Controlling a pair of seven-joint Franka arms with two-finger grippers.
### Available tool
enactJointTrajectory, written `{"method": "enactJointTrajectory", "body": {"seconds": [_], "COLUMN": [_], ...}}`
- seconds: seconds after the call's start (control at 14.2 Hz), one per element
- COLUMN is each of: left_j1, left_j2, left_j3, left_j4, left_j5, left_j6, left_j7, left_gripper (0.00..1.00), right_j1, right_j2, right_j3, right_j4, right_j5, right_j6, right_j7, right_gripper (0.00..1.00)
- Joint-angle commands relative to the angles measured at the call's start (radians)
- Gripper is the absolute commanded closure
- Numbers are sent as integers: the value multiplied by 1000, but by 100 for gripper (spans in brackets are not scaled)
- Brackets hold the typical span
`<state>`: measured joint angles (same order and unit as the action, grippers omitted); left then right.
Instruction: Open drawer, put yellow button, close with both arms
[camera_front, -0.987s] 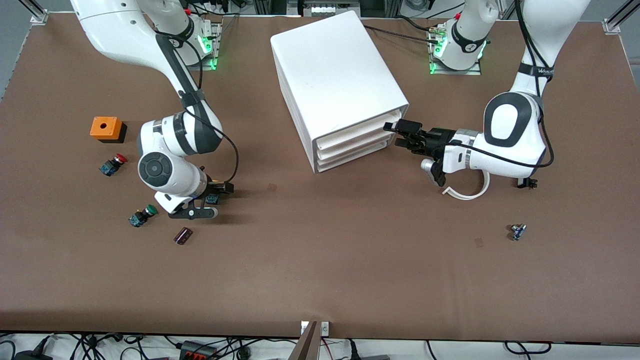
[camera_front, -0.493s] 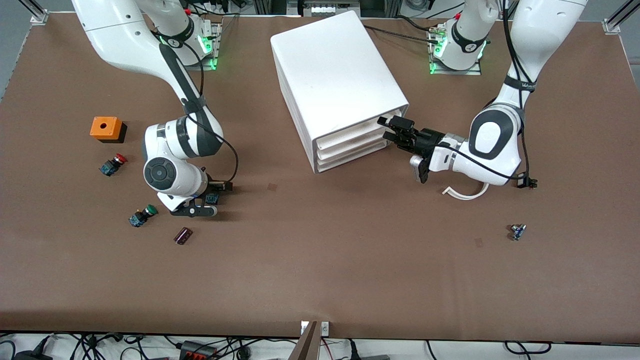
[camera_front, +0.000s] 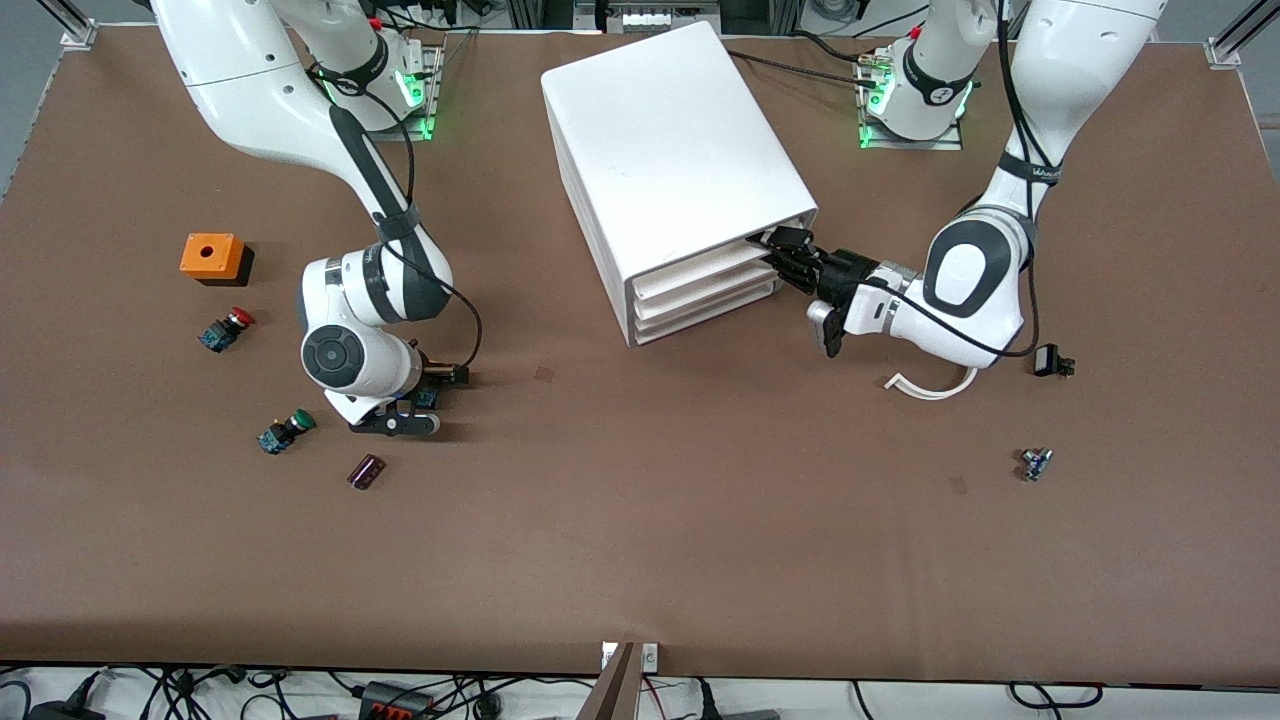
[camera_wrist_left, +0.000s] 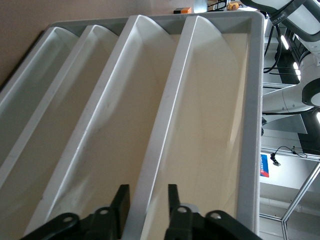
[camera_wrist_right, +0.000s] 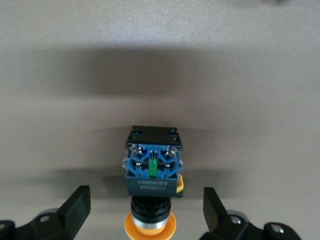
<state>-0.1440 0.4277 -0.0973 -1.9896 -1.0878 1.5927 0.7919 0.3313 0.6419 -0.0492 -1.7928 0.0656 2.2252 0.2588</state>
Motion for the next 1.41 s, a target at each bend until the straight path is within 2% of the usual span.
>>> {"method": "enactJointTrajectory", "body": {"seconds": [0.0, 0.07, 0.21, 0.28, 0.42, 0.56, 0.63, 0.78, 0.92, 0.99, 1.06, 1.13, 1.34], "left_j1": [4, 10, 12, 14, 27, 49, 64, 92, 93, 95, 96, 104, 129], "left_j2": [23, 42, 87, 115, 167, 209, 226, 244, 244, 244, 243, 238, 221], "left_j3": [-2, -2, 7, 11, 25, 28, 28, 28, 28, 28, 28, 28, 30], "left_j4": [38, 63, 126, 171, 247, 314, 352, 397, 400, 400, 400, 400, 440], "left_j5": [-24, -18, -15, -14, -12, 0, 40, 89, 91, 91, 91, 92, 123], "left_j6": [-3, -5, -2, -2, -2, -2, -2, -5, -5, -3, -3, -5, -16], "left_j7": [26, 24, 24, 23, 21, 20, 20, 12, 12, 12, 24, 24, -15], "left_gripper": [90, 91, 92, 92, 92, 92, 91, 89, 86, 73, 4, 0, 0], "right_j1": [-12, -12, -8, -8, -9, -5, -2, 2, 3, 5, 6, 21, 106], "right_j2": [-1, -2, -5, -7, -11, -28, -43, -86, -108, -110, -108, -108, -110], "right_j3": [3, 3, 3, 3, 3, 3, 3, 3, 3, 5, 6, 9, 9], "right_j4": [-2, -2, -2, -2, -3, 3, 10, 47, 137, 197, 263, 324, 461], "right_j5": [10, 10, 10, 10, 10, 10, 10, -3, -3, 5, 5, 5, 3], "right_j6": [14, 11, 7, 5, -1, -15, -24, -44, -129, -186, -232, -268, -340], "right_j7": [-6, -6, -6, -6, -7, -7, -12, -18, -20, -21, -21, -20, -12], "right_gripper": [11, 20, 47, 50, 65, 85, 92, 97, 97, 97, 97, 97, 99]}}
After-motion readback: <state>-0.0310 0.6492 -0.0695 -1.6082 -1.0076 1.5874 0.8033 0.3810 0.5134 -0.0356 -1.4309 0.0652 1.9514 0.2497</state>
